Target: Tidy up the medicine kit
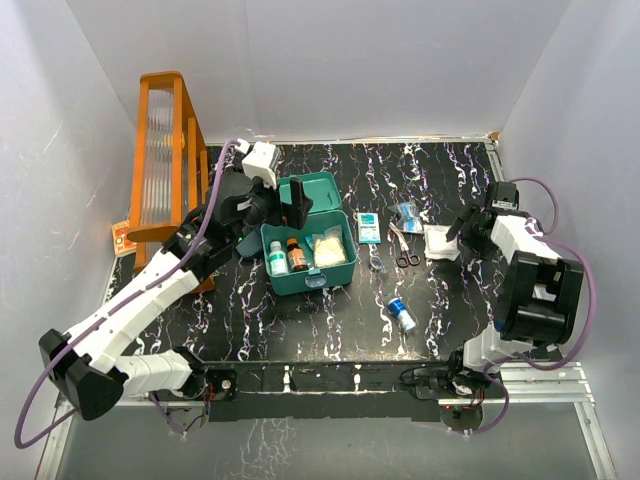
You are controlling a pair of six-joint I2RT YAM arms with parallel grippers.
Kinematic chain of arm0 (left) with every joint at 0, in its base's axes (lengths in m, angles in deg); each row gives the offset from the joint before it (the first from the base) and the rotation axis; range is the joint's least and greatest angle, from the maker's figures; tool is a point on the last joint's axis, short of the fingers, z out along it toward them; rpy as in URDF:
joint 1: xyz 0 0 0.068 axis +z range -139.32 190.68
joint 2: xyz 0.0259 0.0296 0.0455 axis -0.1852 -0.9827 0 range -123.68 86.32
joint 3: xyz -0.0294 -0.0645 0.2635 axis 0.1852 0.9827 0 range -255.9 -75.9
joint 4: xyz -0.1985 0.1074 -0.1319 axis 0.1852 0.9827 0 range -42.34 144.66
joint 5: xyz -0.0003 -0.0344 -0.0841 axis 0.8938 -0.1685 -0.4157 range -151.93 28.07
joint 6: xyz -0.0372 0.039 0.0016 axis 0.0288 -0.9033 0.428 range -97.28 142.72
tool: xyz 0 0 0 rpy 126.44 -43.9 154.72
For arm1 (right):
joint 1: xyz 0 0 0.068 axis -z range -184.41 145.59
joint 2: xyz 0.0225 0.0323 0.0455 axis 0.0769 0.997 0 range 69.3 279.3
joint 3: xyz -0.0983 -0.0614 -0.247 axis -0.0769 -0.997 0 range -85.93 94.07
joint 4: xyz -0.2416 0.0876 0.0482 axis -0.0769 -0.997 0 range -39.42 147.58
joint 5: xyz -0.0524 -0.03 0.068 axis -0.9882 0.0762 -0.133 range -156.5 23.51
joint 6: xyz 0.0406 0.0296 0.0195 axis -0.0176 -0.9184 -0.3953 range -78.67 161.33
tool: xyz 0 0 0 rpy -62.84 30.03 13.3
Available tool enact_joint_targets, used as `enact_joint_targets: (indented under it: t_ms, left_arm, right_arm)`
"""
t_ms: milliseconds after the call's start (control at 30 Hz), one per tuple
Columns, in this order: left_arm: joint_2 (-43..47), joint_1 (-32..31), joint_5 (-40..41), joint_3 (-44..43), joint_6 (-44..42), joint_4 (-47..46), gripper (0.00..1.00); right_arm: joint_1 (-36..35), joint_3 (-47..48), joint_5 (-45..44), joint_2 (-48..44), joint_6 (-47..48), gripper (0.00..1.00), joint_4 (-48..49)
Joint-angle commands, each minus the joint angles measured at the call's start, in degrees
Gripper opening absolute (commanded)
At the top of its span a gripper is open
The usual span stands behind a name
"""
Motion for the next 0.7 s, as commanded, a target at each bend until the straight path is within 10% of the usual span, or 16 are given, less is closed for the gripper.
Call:
enact_joint_targets:
  t_ms: [0, 667]
  left_arm:
    - [-2.51, -0.16, -0.92, -4.39, -0.99, -0.21, 0.99]
    - [-8.86, -0.16, -5.38, -7.50, -1.24, -5.91, 0.99]
  right_arm:
    - [1.46, 4.29, 4.56, 2.87, 3.42, 0.66, 2.50]
    - [1.56, 6.41, 9.06, 8.01, 4.81, 0.54, 2.53]
